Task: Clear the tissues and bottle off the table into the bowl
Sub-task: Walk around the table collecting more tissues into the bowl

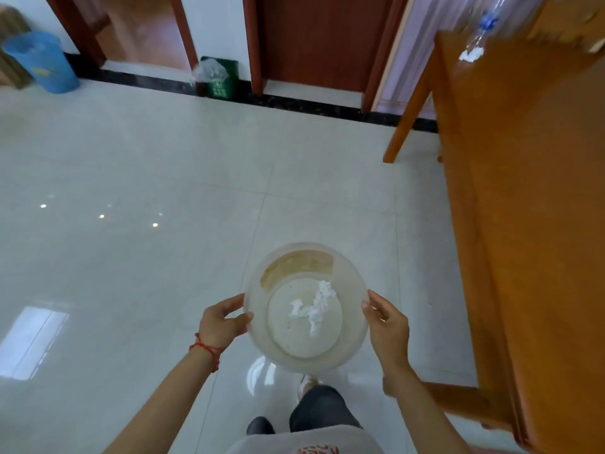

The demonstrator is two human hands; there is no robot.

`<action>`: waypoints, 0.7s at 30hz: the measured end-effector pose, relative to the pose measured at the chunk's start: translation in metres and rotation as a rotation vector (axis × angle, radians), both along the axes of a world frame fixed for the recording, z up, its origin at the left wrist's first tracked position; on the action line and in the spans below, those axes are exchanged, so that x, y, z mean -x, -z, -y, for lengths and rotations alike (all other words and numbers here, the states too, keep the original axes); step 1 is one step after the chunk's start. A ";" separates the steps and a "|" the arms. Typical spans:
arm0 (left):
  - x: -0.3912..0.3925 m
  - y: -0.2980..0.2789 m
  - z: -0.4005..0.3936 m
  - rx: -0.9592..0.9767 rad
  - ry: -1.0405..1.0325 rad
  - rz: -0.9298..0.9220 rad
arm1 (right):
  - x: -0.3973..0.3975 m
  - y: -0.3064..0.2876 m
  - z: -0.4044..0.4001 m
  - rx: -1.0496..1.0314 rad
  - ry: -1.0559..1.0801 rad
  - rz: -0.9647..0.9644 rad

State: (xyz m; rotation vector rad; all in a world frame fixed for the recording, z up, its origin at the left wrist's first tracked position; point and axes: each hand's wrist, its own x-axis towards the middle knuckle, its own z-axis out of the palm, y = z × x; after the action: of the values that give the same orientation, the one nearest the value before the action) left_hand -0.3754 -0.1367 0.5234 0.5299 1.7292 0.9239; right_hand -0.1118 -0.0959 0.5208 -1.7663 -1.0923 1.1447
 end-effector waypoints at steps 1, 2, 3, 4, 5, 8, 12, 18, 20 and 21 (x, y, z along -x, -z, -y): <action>-0.001 -0.001 -0.018 0.000 -0.002 0.000 | -0.001 -0.001 -0.019 -0.006 -0.006 0.011; -0.001 -0.002 -0.036 0.000 -0.001 -0.002 | -0.002 -0.002 -0.037 -0.008 -0.013 0.021; -0.002 -0.004 -0.054 0.000 -0.002 -0.002 | -0.003 -0.003 -0.055 -0.009 -0.021 0.027; -0.003 -0.005 -0.072 -0.006 -0.004 0.002 | -0.004 -0.005 -0.072 -0.008 -0.028 0.027; -0.003 -0.007 -0.089 -0.013 -0.004 0.002 | -0.005 -0.007 -0.089 -0.007 -0.030 0.021; -0.005 -0.013 -0.139 -0.032 0.013 -0.011 | -0.008 -0.015 -0.142 -0.013 -0.032 0.008; -0.003 -0.016 -0.203 -0.030 0.035 -0.042 | -0.004 -0.022 -0.205 -0.032 -0.018 0.015; 0.014 -0.009 -0.311 -0.028 0.099 -0.056 | 0.012 -0.012 -0.298 -0.023 0.044 0.042; 0.024 -0.006 -0.349 -0.023 0.121 -0.048 | 0.021 -0.010 -0.329 -0.019 0.086 0.035; 0.029 -0.006 -0.369 -0.026 0.135 -0.046 | 0.025 -0.010 -0.346 -0.019 0.103 0.027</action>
State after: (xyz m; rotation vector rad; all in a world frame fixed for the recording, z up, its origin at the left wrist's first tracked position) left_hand -0.4046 0.2321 0.5292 0.6815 1.7021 0.8448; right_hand -0.1373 0.2496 0.5310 -1.8071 -1.0125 1.0479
